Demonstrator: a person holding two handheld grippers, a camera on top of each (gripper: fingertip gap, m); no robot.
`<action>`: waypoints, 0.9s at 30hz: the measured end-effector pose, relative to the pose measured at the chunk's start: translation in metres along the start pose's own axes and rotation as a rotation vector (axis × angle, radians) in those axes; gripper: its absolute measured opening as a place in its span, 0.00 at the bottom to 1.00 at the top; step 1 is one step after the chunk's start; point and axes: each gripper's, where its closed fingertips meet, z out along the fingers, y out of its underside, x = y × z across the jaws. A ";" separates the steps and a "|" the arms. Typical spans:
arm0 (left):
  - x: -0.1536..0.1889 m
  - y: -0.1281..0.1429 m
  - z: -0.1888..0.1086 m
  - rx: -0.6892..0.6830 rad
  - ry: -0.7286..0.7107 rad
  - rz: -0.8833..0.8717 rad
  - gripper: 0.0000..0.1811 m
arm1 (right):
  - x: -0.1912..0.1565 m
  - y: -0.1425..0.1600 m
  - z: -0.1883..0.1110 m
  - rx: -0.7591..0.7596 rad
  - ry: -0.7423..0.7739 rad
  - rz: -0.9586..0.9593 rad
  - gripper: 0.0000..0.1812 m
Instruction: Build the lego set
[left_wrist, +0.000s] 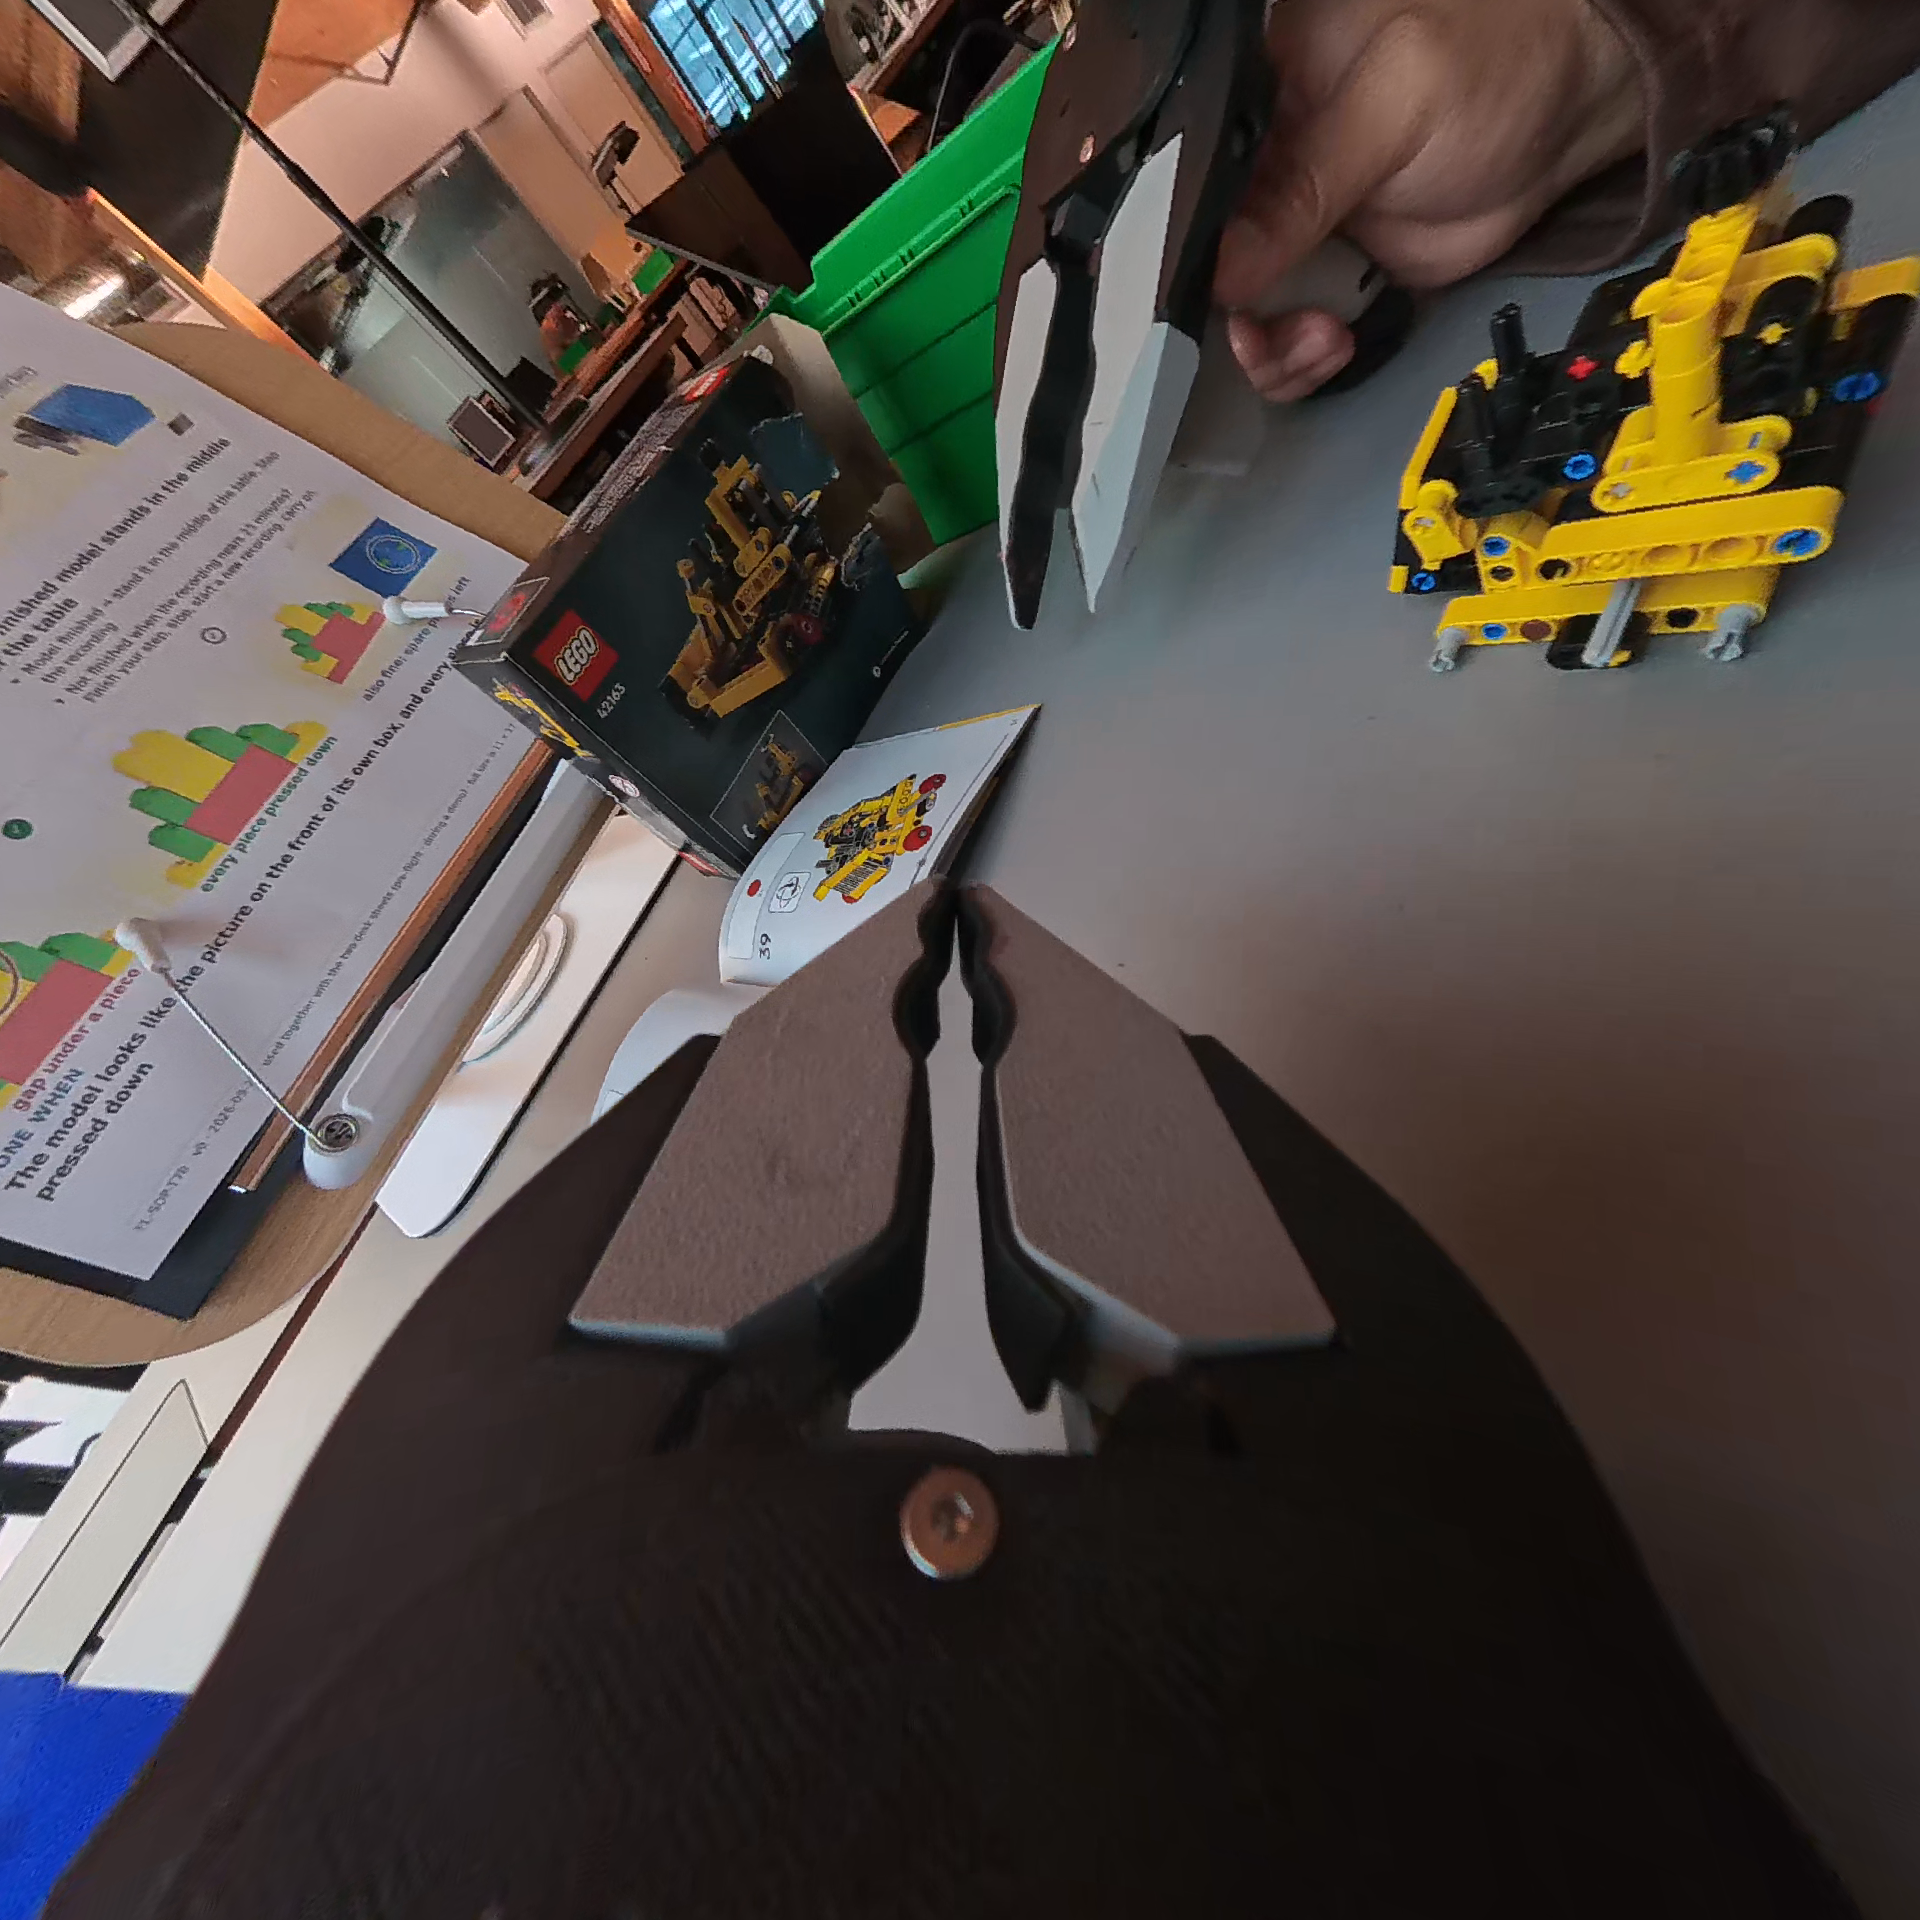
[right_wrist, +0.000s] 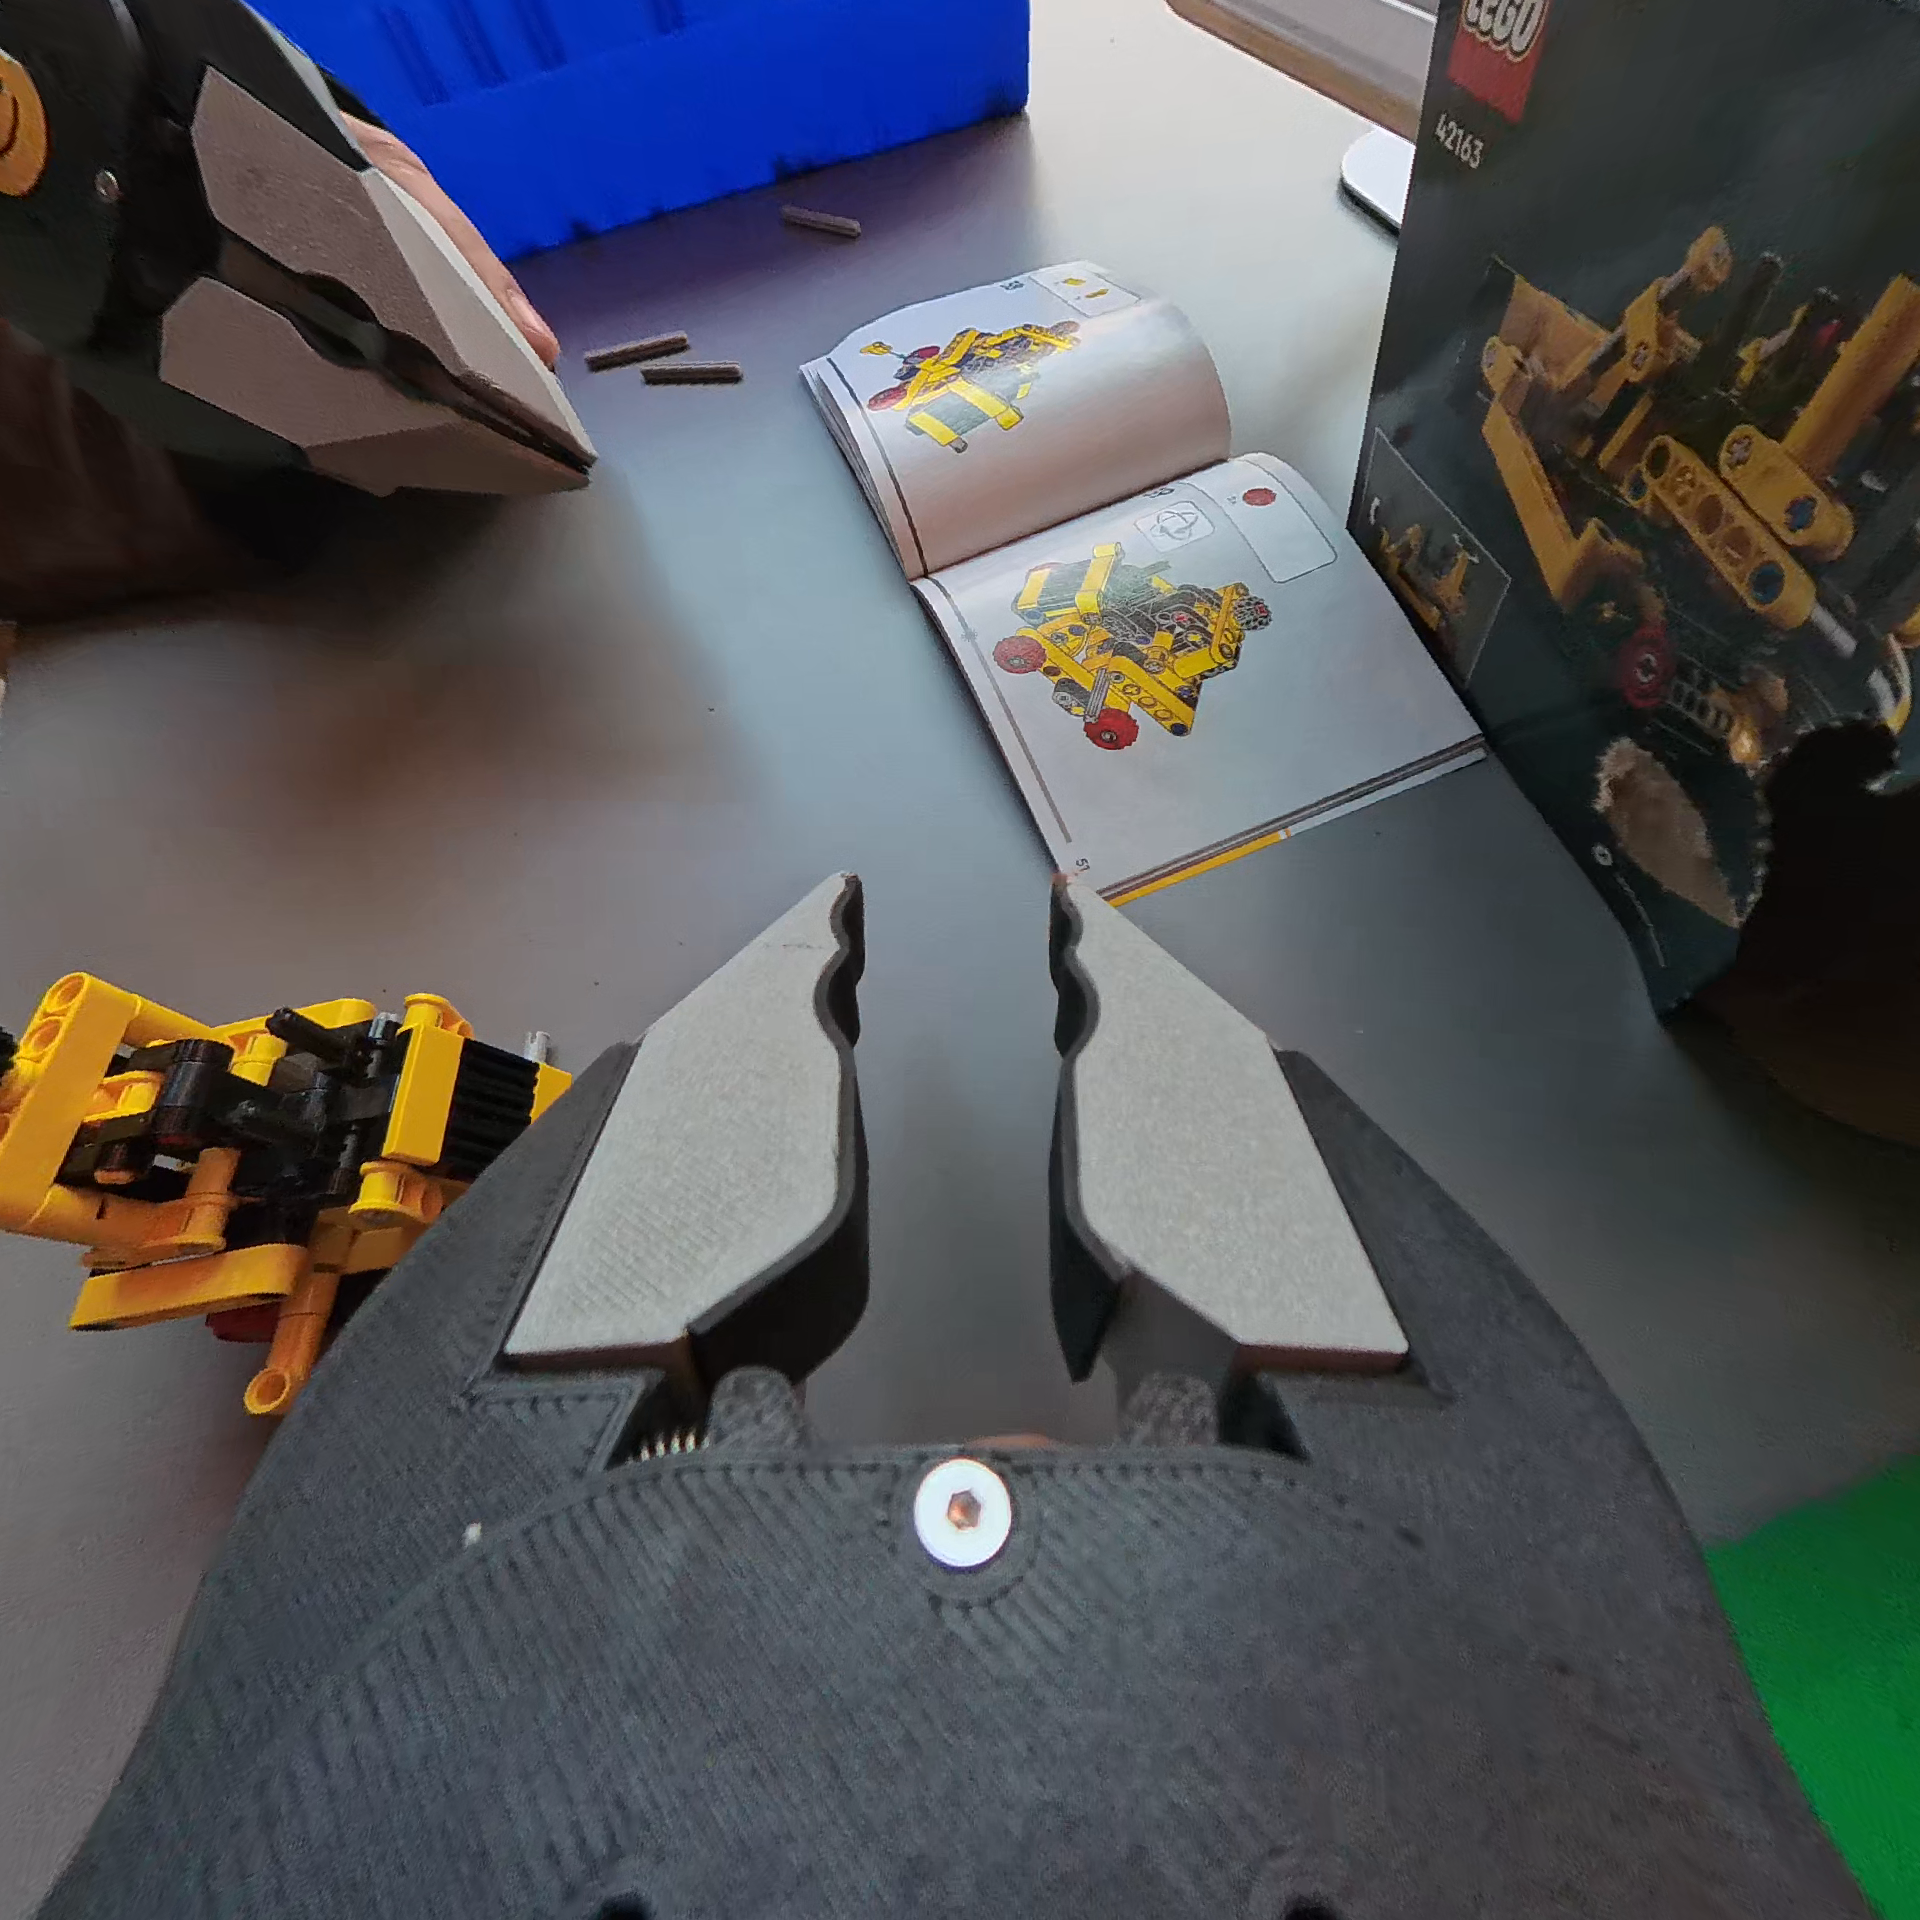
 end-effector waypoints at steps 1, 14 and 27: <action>0.000 0.000 -0.001 0.004 -0.002 0.004 0.00 | -0.001 0.000 0.000 0.001 -0.003 -0.002 0.18; -0.027 0.005 -0.012 0.025 -0.081 -0.122 0.00 | -0.002 -0.012 -0.008 0.095 0.005 -0.041 0.14; -0.035 0.011 -0.014 -0.001 -0.127 -0.131 0.00 | -0.003 -0.014 -0.012 0.118 -0.037 0.029 0.14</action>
